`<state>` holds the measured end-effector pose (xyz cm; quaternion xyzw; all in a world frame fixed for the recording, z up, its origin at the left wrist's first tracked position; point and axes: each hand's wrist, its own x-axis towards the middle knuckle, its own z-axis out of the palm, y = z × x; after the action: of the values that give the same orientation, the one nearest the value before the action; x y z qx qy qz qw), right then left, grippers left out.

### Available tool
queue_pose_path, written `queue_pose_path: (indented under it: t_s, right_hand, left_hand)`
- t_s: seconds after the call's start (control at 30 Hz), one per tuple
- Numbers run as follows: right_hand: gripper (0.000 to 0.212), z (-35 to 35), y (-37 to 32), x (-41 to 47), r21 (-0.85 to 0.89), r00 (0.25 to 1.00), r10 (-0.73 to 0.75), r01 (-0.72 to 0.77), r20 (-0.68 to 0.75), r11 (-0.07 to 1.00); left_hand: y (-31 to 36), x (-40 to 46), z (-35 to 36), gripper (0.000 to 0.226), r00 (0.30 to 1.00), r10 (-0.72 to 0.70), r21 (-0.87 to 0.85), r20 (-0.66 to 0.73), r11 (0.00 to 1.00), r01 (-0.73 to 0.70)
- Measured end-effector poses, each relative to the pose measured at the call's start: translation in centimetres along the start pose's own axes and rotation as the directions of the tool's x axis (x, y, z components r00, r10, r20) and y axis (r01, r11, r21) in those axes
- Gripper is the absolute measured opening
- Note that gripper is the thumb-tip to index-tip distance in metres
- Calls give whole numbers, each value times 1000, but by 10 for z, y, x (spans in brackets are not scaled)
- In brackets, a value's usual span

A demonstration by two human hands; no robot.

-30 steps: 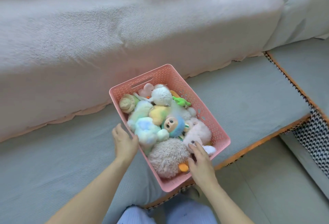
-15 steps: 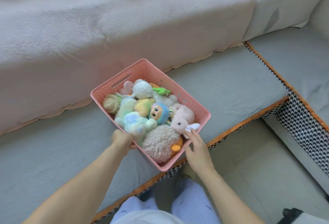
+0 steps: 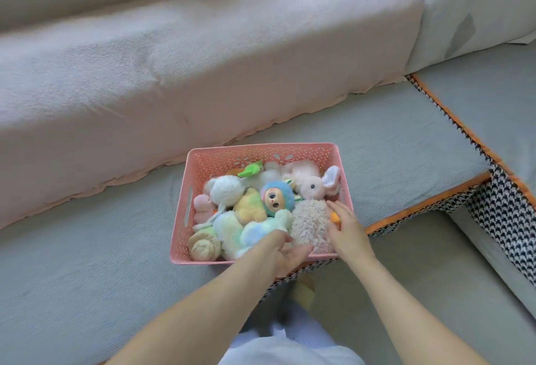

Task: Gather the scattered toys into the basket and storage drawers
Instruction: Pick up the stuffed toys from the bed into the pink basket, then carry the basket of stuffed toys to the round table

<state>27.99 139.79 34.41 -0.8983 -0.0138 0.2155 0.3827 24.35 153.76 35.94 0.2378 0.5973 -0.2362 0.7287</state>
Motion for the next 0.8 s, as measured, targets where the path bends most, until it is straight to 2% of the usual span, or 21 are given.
queue_pose_path:
  t_s: [0.03, 0.07, 0.1, 0.13, 0.17, 0.2, 0.23, 0.27, 0.3, 0.4, 0.5, 0.6, 0.63, 0.7, 0.73, 0.8]
  right_hand:
    - [47, -5, 3, 5, 0, 1000, 8, -8, 6, 1000]
    - [47, -9, 4, 8, -1, 1000, 15, -15, 8, 1000]
    - [48, -12, 6, 12, -5, 1000, 23, -23, 9, 1000]
    - [49, -14, 6, 14, -8, 1000, 31, -31, 1, 999]
    - [50, -16, 7, 18, -13, 999, 49, -49, -7, 999]
    - [51, -18, 7, 21, -15, 997, 78, -78, -22, 997]
    - [51, -20, 7, 26, -21, 993, 110, -111, -42, 994]
    - [51, -20, 9, 33, -39, 988, 140, -142, -62, 989]
    - [53, -21, 11, 38, -67, 982, 169, -175, -81, 982]
    - [62, -18, 19, 52, -104, 961, 263, -271, -84, 957]
    - [69, -12, 26, 65, -47, 932, 359, -361, -52, 931]
    - [56, -2, 30, 76, 72, 877, 481, -479, -7, 875]
    - [48, 1, 30, 77, 106, 868, 496, -493, 2, 863]
    - [34, 7, 34, 79, 140, 874, 484, -475, -44, 869]
    - [28, 8, 34, 79, 147, 879, 468, -453, -92, 879]
    - [22, 8, 34, 79, 171, 877, 459, -434, -145, 884]
  left_hand:
    - [2, -5, 0, 31, 1000, 18, 81, 11, 997, -19]
    - [7, -7, -4, 28, 995, 102, 211, 25, 972, -105]
    - [13, -3, -10, 24, 967, 251, 343, 34, 906, -247]
    - [22, 4, -23, 24, 893, 449, 477, 35, 778, -409]
    - [34, 9, -39, 27, 789, 614, 589, 39, 623, -514]
    - [46, 10, -53, 29, 680, 732, 680, 46, 476, -559]
    - [59, 11, -67, 29, 590, 806, 746, 49, 363, -558]
    - [72, 12, -81, 28, 529, 847, 795, 44, 291, -532]
    - [84, 13, -93, 29, 504, 863, 827, 37, 257, -500]
    - [113, 18, -114, 40, 525, 851, 888, 21, 225, -400]
    - [134, 34, -127, 46, 532, 847, 912, -10, 225, -342]
    - [150, 50, -134, 37, 506, 862, 905, -33, 240, -350]
    - [153, 52, -133, 35, 551, 833, 868, -51, 309, -387]
    - [156, 55, -132, 23, 702, 711, 739, -46, 497, -455]
    - [157, 55, -133, 12, 747, 664, 699, -32, 549, -458]
    - [161, 58, -139, 4, 765, 645, 691, -5, 555, -463]
